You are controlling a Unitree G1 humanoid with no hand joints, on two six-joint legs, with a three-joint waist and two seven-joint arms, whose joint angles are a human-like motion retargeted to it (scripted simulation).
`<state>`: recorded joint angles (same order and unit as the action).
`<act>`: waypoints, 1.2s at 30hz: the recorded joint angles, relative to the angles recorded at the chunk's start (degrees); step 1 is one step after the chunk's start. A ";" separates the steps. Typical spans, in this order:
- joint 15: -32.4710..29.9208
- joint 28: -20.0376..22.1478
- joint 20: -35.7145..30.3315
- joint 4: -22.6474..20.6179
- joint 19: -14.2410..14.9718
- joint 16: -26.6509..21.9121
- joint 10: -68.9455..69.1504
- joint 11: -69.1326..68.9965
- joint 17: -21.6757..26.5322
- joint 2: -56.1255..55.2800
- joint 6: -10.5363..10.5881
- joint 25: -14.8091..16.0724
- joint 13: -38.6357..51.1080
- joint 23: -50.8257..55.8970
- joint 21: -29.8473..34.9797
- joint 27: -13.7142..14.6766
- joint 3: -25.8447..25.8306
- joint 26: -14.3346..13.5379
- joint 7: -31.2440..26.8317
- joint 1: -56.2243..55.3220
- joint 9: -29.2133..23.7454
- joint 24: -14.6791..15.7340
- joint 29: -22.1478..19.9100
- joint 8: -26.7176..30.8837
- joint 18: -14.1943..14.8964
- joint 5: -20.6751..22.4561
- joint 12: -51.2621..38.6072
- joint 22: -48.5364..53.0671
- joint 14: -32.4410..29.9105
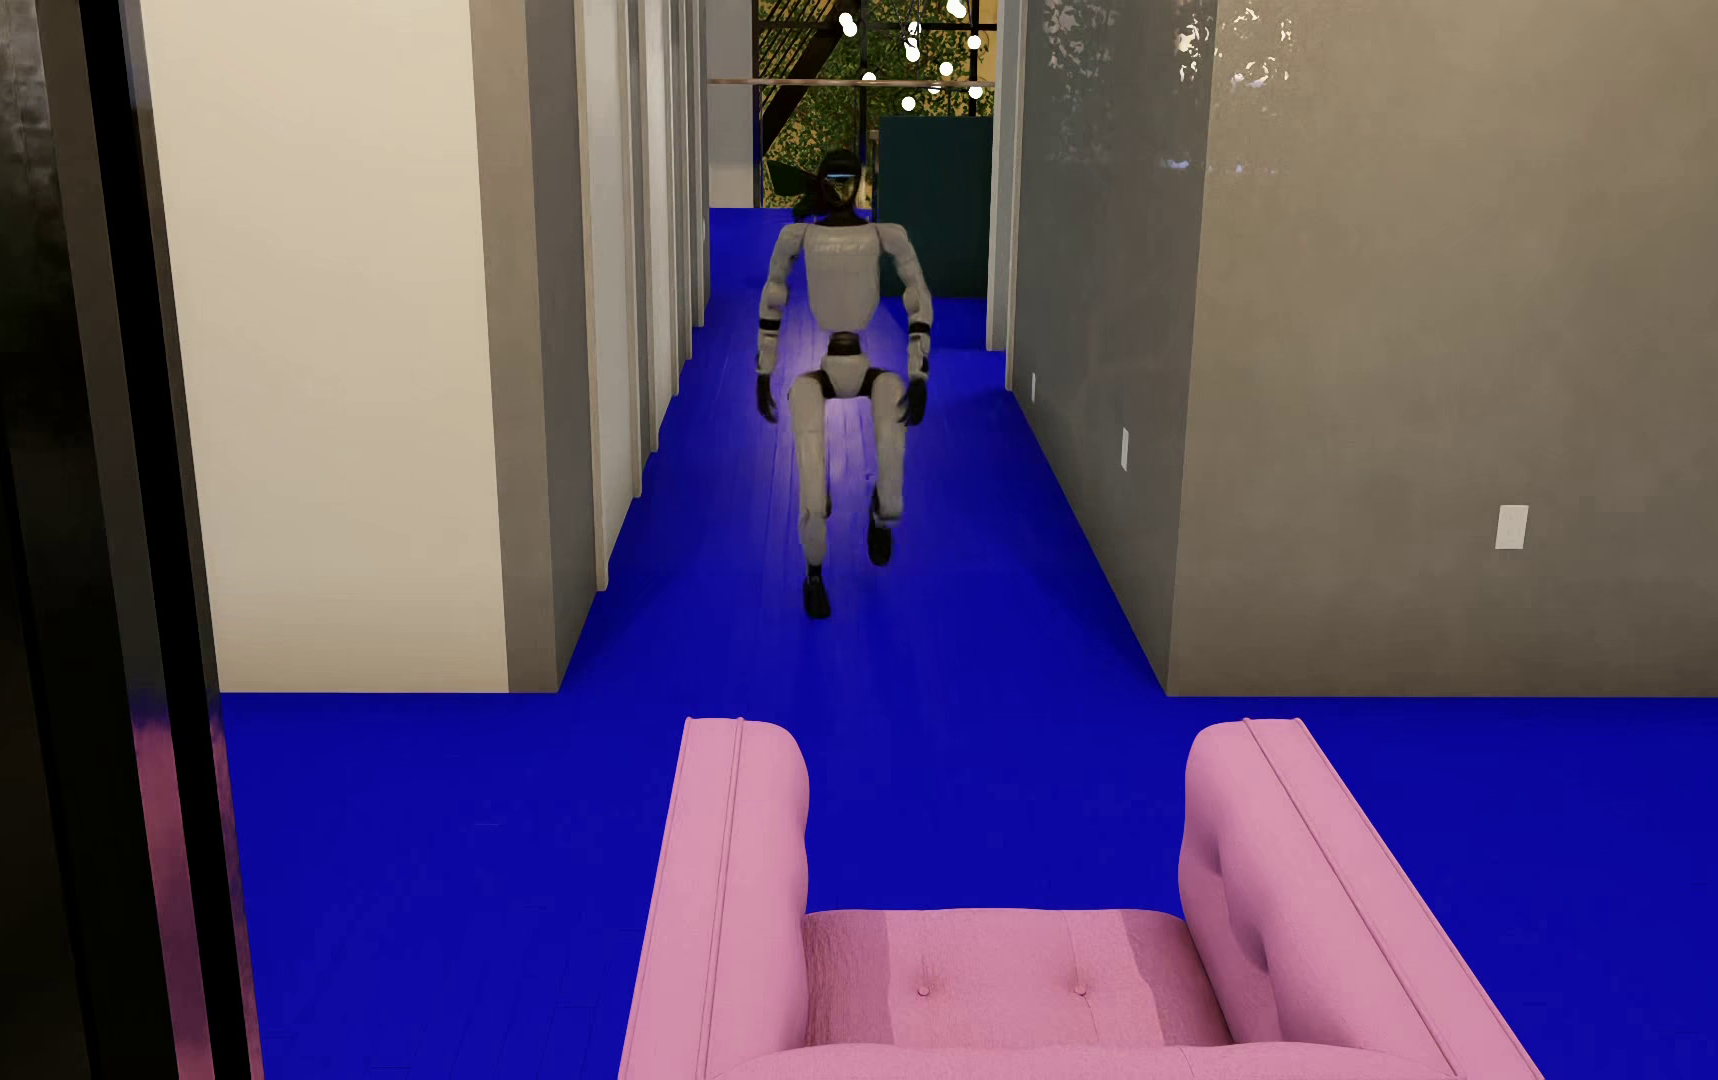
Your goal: Walk to the light pink armchair
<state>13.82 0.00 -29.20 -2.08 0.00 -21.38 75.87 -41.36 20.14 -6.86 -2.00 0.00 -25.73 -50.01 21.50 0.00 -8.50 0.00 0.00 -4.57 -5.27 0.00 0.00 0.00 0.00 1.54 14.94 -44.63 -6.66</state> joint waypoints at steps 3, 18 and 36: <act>-0.71 0.00 -11.11 -2.66 0.00 -0.17 -29.90 8.40 0.10 14.53 -2.82 0.00 6.60 17.24 -3.72 0.00 10.42 0.00 0.00 -11.69 -0.31 0.00 0.00 0.00 0.00 -2.21 6.73 -9.47 -9.34; -1.07 0.00 -4.82 -7.60 0.00 -1.97 -48.75 -17.56 0.20 -6.31 -1.76 0.00 2.51 -4.29 5.60 0.00 -0.76 0.00 0.00 11.45 -0.13 0.00 0.00 0.00 0.00 -8.05 -2.11 2.22 16.29; -14.20 0.00 -12.56 0.85 0.00 1.10 -51.53 12.89 0.62 17.94 -0.90 0.00 8.07 19.64 -6.10 0.00 6.57 0.00 0.00 -2.95 3.35 0.00 0.00 0.00 0.00 -3.24 7.04 -17.82 -3.92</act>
